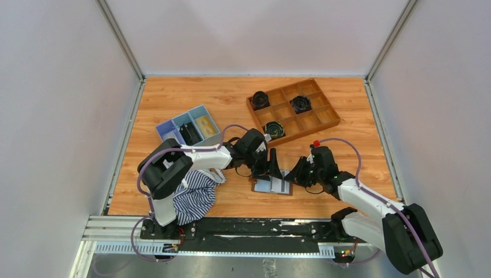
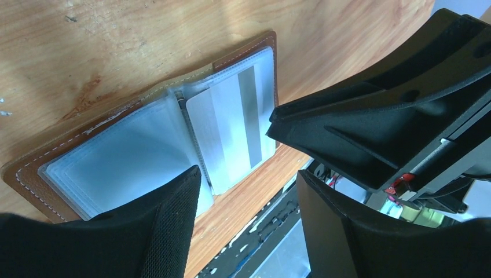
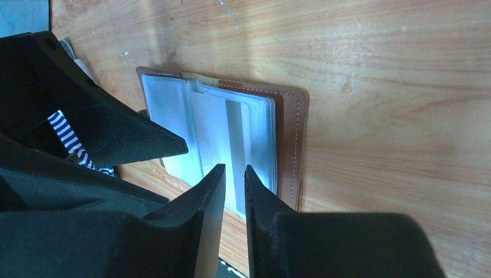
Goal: Take the credit cards out of the card holder
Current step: Remove the credit card from the card holder.
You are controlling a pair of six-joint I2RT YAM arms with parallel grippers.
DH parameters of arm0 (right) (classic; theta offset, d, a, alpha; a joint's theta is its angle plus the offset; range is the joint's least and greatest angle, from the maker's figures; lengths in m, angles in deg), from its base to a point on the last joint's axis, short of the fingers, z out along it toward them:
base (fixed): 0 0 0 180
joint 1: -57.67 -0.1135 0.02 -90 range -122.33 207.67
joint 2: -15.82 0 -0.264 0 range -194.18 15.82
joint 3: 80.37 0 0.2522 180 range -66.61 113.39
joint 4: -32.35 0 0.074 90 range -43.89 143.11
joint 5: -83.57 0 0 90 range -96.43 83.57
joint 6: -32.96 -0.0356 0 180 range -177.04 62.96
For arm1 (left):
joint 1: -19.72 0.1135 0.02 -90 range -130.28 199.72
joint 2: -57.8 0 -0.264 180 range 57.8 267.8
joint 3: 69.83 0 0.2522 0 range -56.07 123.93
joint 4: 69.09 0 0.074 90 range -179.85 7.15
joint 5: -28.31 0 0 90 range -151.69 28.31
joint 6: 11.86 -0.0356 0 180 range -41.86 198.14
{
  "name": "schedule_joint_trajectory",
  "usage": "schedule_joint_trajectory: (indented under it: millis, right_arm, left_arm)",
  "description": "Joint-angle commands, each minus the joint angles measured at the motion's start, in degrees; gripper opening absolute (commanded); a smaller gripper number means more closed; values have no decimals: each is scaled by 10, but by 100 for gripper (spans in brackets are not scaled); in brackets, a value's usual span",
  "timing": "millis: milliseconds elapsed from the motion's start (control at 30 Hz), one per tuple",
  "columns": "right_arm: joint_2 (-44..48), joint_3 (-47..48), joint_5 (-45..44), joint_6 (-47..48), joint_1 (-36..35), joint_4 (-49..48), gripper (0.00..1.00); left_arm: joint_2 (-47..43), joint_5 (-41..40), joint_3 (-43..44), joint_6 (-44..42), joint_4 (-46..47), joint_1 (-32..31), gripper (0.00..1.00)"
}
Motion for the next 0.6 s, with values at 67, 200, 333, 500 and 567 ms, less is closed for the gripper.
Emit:
schedule_joint_trajectory:
  millis: [67,200,333,500,567]
  right_arm:
    - [-28,-21,3,11,7,-41,23]
    - [-51,-30,8,3,7,-57,23]
    - [-49,-33,9,2,7,-59,23]
    - [-43,-36,7,5,16,-54,24]
    - [-45,-38,8,6,18,-54,24]
  left_arm:
    - [20,-4,-8,6,24,3,64]
    - [26,-5,-11,5,27,4,64]
    - [27,-5,-15,4,29,4,65]
    - [39,6,-19,12,46,4,65]
    - [40,10,-22,18,60,4,62]
